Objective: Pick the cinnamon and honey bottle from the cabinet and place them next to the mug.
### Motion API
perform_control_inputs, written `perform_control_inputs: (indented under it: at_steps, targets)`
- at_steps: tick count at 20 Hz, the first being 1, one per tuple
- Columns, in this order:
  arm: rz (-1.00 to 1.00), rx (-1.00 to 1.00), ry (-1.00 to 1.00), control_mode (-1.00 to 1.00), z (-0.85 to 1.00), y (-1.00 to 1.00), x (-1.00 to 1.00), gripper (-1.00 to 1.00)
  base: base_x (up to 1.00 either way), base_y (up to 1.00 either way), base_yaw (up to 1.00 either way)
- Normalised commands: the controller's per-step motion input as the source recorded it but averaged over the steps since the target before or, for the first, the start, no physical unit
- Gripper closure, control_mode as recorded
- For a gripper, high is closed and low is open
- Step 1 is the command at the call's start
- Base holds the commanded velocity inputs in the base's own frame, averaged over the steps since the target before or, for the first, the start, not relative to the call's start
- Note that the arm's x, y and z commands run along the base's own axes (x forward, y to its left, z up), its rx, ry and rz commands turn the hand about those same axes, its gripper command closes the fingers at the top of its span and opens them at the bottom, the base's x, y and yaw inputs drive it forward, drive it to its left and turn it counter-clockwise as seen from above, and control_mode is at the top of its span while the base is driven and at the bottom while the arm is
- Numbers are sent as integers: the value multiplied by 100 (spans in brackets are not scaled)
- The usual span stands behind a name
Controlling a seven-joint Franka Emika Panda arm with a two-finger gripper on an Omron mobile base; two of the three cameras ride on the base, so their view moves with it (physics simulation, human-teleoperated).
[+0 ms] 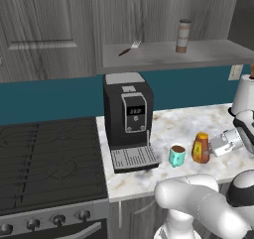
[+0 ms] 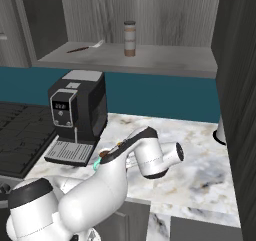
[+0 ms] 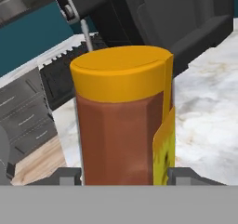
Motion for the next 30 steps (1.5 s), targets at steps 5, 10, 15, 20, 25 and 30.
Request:
perform_control_inputs:
  at_steps: [5, 10, 15, 20, 25, 30]
  targets:
    - [-2, -4, 0, -100, -2, 0, 0, 100, 0, 0, 0]
    - [-5, -3, -1, -100, -4, 0, 19, 100, 0, 0, 0]
    - [-5, -1, -3, -100, -6, 0, 23, 100, 0, 0, 0]
    - [-4, 0, -6, -100, -18, 0, 2, 100, 0, 0, 0]
    - [-3, 0, -6, -100, -14, 0, 0, 100, 0, 0, 0]
    - [0, 0, 0, -100, 0, 0, 0, 100, 0, 0, 0]
